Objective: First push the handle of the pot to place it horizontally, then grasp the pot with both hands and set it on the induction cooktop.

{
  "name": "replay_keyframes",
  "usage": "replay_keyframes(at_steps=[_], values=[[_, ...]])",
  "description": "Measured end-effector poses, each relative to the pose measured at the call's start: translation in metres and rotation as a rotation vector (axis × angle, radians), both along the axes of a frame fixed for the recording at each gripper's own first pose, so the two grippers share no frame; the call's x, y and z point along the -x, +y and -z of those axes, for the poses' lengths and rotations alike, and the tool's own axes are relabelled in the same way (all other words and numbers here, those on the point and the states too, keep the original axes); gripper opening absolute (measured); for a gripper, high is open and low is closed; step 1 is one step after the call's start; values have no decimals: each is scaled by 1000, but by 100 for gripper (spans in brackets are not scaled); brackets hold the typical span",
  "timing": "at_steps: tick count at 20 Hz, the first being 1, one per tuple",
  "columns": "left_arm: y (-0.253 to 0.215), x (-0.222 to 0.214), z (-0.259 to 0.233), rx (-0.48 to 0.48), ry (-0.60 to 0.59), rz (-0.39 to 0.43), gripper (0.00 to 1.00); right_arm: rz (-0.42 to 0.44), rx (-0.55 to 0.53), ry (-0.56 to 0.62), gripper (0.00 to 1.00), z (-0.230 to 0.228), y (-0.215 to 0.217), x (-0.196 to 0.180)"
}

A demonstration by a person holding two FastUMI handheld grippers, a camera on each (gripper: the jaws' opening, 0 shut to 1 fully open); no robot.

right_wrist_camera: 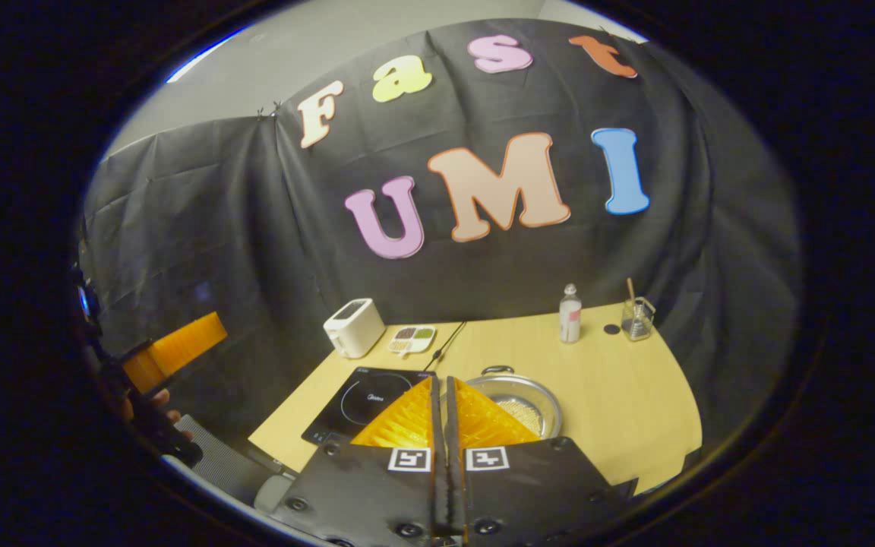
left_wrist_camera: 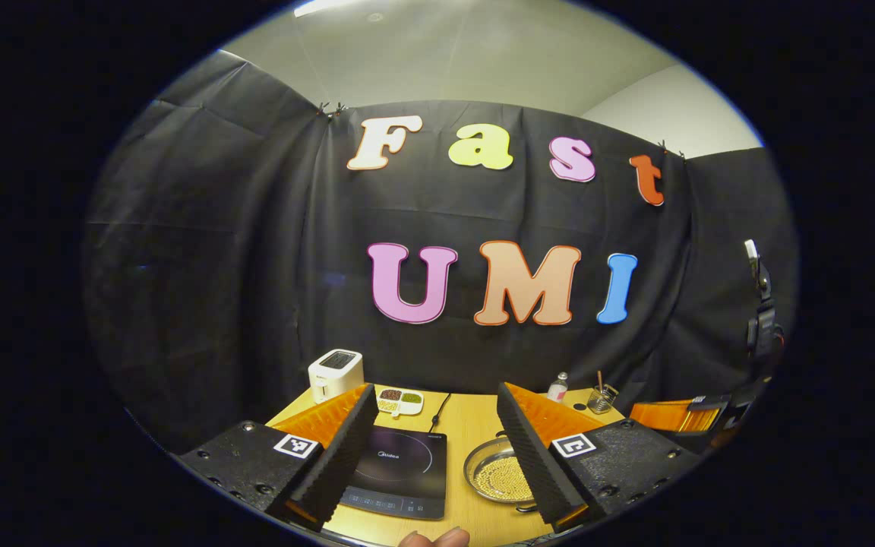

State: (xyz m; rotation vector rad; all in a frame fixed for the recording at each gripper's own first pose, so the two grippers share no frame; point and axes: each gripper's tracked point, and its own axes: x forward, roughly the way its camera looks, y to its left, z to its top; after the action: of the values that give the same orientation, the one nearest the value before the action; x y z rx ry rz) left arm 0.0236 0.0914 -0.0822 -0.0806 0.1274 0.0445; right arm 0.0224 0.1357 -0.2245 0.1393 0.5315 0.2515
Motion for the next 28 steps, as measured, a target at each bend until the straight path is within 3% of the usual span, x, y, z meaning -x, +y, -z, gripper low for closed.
replay_keyframes(at_steps=[8, 10, 11, 12, 13, 21, 28], values=[[18, -27, 13, -59, 59, -122, 93, -117, -29, 159, 0, 85, 9, -17], [19, -26, 16, -70, 64, -140, 96, -149, -36, 206, 0, 108, 16, -11], [21, -29, 15, -69, 60, -148, 94, -165, -25, 225, 13, 118, 19, -7], [22, -31, 17, -60, 64, -151, 96, -175, -14, 248, 13, 129, 20, -3], [21, -32, 23, -49, 72, -146, 94, -177, -13, 273, 0, 138, 23, 0], [54, -65, 51, -19, 102, -22, 96, -101, 41, 438, 3, 211, 55, 26], [51, -93, 64, 15, 73, 150, 95, -52, 218, 554, 3, 280, 52, 54]])
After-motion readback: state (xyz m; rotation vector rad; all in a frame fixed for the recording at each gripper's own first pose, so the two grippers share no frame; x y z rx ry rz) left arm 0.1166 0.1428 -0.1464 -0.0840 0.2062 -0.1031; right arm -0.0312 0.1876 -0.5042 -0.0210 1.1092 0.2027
